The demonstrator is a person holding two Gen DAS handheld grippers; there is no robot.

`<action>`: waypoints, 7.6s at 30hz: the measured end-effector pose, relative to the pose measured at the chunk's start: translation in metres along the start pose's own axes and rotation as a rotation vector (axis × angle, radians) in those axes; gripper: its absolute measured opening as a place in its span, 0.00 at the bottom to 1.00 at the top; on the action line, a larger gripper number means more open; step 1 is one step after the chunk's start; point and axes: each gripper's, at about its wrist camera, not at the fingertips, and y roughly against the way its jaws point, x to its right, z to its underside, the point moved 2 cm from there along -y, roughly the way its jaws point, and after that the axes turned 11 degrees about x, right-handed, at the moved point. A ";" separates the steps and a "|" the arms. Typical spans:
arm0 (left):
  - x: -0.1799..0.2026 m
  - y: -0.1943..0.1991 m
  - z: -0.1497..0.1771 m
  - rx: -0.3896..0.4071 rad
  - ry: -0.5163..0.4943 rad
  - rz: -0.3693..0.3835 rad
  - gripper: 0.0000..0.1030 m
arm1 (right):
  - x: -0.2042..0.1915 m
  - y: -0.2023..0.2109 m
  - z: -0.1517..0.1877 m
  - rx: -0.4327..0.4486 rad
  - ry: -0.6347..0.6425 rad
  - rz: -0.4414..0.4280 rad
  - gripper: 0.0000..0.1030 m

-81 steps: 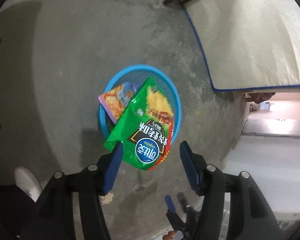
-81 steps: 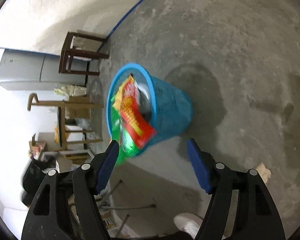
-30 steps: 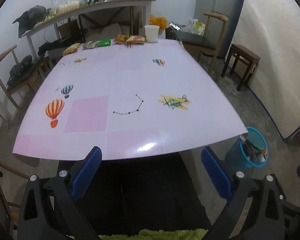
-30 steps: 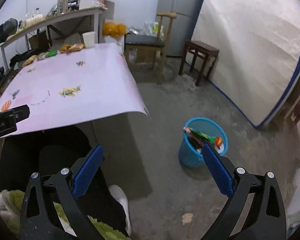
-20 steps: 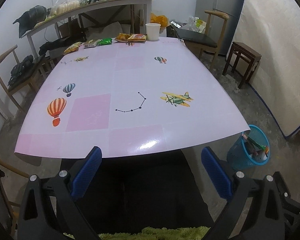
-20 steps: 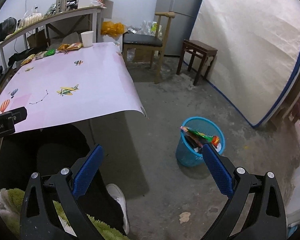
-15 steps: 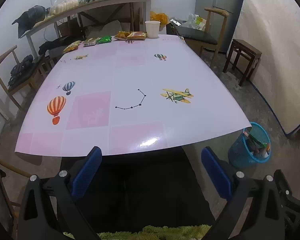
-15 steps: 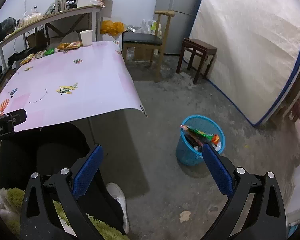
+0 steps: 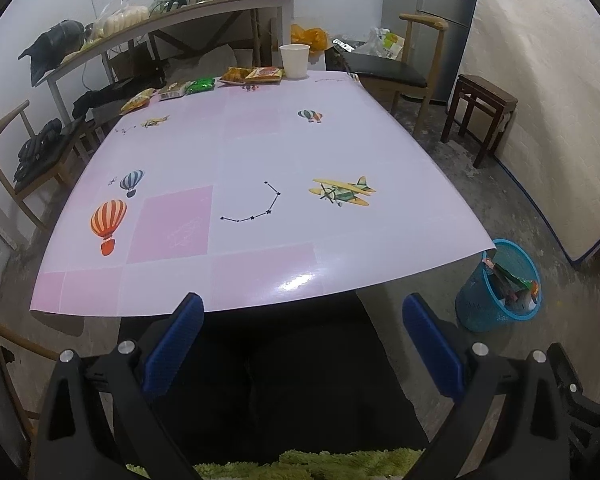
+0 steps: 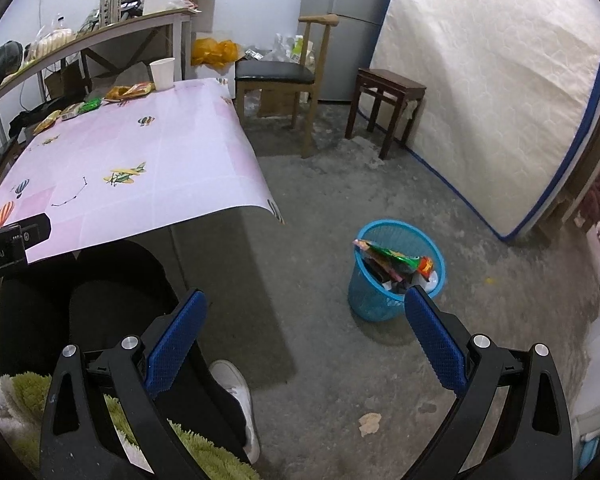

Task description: Collect trash

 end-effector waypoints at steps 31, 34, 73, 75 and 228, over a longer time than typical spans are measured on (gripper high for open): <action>0.005 0.012 -0.005 0.050 -0.018 -0.010 0.95 | -0.003 0.010 0.002 0.027 -0.007 0.013 0.92; 0.005 0.012 -0.005 0.050 -0.018 -0.010 0.95 | -0.003 0.011 0.002 0.027 -0.006 0.013 0.92; 0.012 0.008 -0.001 0.007 -0.030 0.030 0.95 | 0.001 0.012 0.000 0.027 -0.015 0.030 0.92; 0.017 0.008 -0.001 0.002 -0.035 0.045 0.95 | 0.003 0.013 0.000 0.027 -0.020 0.038 0.92; 0.030 -0.012 -0.020 -0.033 -0.019 0.049 0.95 | 0.034 -0.004 -0.019 0.009 -0.069 0.059 0.92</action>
